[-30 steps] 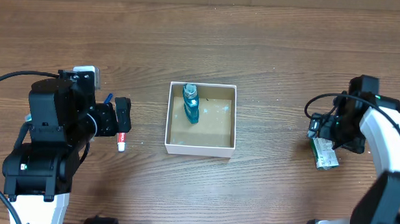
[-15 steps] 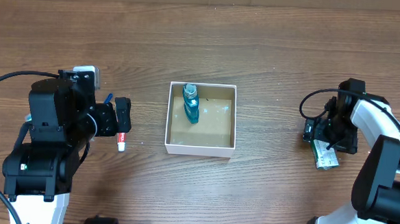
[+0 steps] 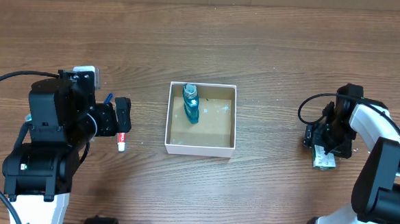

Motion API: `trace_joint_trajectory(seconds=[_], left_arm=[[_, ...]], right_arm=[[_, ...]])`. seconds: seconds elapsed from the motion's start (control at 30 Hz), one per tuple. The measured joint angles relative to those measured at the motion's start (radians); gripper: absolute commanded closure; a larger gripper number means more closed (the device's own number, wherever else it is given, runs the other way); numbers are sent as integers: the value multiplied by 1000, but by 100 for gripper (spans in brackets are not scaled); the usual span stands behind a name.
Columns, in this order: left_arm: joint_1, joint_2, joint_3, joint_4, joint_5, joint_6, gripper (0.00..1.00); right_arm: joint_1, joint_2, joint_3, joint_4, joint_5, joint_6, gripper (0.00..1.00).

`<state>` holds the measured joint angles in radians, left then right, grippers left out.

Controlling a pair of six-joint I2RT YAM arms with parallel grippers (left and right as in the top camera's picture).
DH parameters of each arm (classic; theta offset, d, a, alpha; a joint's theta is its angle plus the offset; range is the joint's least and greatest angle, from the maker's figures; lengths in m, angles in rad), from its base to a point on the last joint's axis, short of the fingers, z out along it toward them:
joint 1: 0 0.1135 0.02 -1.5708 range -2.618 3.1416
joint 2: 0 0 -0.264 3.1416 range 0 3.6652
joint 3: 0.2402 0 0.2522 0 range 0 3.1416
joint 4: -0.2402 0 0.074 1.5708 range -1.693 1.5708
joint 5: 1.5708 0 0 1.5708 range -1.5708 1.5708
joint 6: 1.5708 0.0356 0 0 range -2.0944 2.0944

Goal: Pack container
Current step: 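Place the green packet in the box beside the bottle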

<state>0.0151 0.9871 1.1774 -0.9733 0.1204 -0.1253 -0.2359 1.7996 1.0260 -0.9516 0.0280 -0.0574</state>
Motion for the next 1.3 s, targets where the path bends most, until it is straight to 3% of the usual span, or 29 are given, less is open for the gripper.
trace_joint_trajectory(seconds=[0.07, 0.33, 0.43, 0.63, 0.8, 0.93, 1.1, 1.3], left_arm=[[0, 0, 0, 0, 0, 0, 0], [0, 0, 0, 0, 0, 0, 0], [0, 0, 0, 0, 0, 0, 0], [0, 0, 0, 0, 0, 0, 0], [0, 0, 0, 0, 0, 0, 0], [0, 0, 0, 0, 0, 0, 0], [0, 0, 0, 0, 0, 0, 0], [0, 0, 0, 0, 0, 0, 0]], right_arm=[[-1, 0, -1, -1, 0, 0, 33], [-6, 0, -2, 8, -3, 6, 40], [-6, -2, -2, 21, -7, 10, 54], [-8, -6, 2, 35, -43, 9, 64], [-7, -4, 12, 30, -78, 9, 83], [-6, 11, 67, -43, -113, 9, 85], [0, 4, 265, -189, -140, 18, 85], [113, -130, 495, -298, -160, 57, 89]])
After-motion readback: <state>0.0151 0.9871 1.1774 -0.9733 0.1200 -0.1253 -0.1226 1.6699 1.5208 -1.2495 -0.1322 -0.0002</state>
